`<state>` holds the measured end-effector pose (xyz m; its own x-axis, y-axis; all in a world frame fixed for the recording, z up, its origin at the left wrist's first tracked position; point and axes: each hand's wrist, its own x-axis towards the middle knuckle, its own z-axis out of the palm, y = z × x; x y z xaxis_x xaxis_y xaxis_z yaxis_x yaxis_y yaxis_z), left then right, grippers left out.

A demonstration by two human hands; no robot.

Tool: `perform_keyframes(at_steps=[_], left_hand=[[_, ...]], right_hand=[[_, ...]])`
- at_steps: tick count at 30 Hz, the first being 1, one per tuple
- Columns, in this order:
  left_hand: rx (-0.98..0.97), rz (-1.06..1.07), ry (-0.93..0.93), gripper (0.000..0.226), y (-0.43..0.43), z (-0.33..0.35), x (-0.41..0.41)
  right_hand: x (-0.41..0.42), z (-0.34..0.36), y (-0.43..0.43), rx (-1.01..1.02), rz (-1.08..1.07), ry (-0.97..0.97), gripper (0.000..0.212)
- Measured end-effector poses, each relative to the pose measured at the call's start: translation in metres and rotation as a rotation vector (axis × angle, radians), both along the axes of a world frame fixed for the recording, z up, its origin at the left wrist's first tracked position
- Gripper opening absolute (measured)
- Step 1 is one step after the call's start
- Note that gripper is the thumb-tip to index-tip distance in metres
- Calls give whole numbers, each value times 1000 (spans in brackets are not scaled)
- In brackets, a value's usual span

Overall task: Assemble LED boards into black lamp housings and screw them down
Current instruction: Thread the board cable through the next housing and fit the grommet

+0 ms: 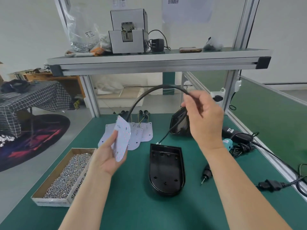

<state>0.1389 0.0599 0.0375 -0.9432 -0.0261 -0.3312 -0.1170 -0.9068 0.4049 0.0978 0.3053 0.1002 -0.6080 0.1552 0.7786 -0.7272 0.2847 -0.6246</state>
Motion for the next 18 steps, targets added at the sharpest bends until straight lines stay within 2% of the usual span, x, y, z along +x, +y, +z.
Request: perform_keyframes(at_steps=[4, 8, 13, 16, 18], left_hand=[[-43, -122, -24, 24, 2, -29, -1], [-240, -209, -24, 37, 4, -49, 5], [-305, -377, 13, 56, 12, -71, 11], [-364, -499, 86, 41, 29, -72, 11], [-433, -571, 136, 32, 40, -68, 7]], right_hand=[[6, 12, 6, 45, -72, 97, 13], [7, 23, 10, 24, -110, 139, 13], [8, 44, 13, 98, -164, 293, 16], [8, 49, 14, 170, -181, 388, 17], [6, 48, 16, 195, -189, 384, 16]])
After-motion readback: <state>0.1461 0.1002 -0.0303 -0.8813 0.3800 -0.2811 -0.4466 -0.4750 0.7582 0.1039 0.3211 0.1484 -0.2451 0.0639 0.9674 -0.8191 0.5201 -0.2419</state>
